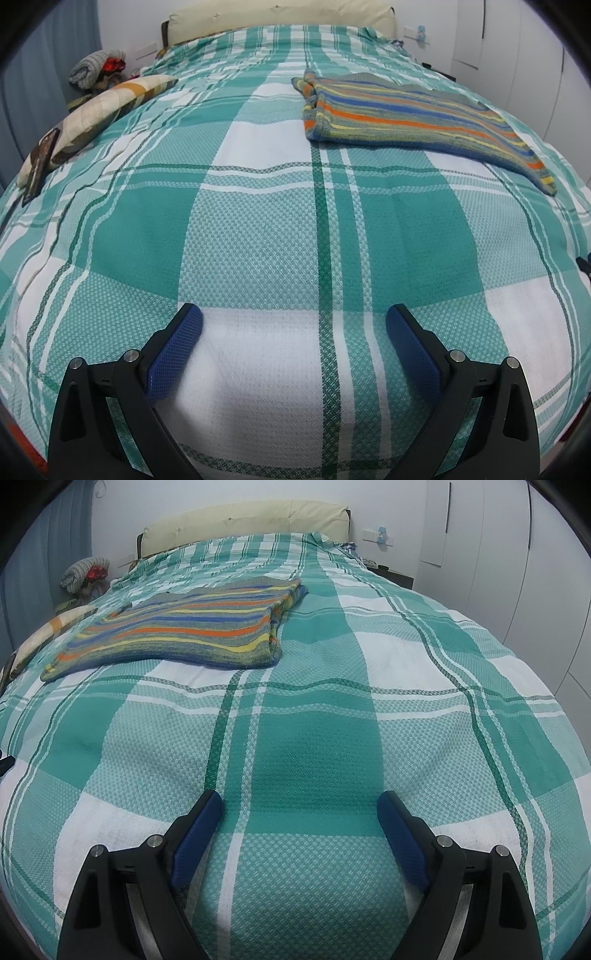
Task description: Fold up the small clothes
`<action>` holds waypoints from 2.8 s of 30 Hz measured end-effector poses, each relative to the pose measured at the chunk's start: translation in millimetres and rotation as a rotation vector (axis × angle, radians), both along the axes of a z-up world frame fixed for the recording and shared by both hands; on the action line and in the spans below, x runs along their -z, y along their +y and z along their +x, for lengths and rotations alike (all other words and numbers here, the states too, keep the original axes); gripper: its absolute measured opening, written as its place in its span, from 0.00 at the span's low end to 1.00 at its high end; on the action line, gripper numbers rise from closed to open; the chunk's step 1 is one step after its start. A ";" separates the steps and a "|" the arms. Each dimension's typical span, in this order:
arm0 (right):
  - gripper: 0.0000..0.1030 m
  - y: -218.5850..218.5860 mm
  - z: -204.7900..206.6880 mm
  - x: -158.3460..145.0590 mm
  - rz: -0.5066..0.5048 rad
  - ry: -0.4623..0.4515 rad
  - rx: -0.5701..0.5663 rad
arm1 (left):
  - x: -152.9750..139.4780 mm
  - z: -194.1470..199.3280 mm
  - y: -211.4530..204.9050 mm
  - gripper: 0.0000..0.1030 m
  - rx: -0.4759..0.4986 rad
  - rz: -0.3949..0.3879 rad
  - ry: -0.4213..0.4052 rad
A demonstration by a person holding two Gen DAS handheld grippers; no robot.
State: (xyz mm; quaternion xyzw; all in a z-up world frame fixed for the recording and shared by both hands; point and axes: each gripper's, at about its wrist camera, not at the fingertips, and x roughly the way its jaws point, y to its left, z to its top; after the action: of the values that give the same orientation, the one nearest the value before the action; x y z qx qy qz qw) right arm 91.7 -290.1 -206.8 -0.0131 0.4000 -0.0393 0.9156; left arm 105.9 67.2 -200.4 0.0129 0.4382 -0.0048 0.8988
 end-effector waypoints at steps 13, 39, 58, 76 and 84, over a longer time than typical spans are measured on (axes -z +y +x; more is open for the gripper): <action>0.83 1.9 2.0 0.0 -0.016 0.006 0.002 | 0.1 0.5 -0.2 0.97 0.001 0.004 0.000; 0.86 0.9 5.1 -0.7 -0.047 0.036 0.031 | -1.6 1.6 -1.1 0.97 0.003 0.012 0.002; 0.87 -0.4 6.9 -0.6 -0.055 0.044 0.034 | -1.6 3.2 -1.2 0.97 0.005 0.015 0.005; 0.88 -0.3 7.8 -1.0 -0.053 0.046 0.033 | -2.4 4.7 -0.2 0.98 0.006 0.024 0.007; 0.89 -37.3 33.6 -28.8 0.214 0.170 -0.032 | -75.5 -7.4 -71.4 0.87 0.287 0.126 -0.102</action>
State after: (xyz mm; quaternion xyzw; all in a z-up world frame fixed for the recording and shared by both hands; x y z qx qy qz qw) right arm 125.4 -327.4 -178.0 0.0749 0.4779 0.0194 0.8750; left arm 98.5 -4.2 -125.0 0.1319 0.3852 -0.1049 0.9073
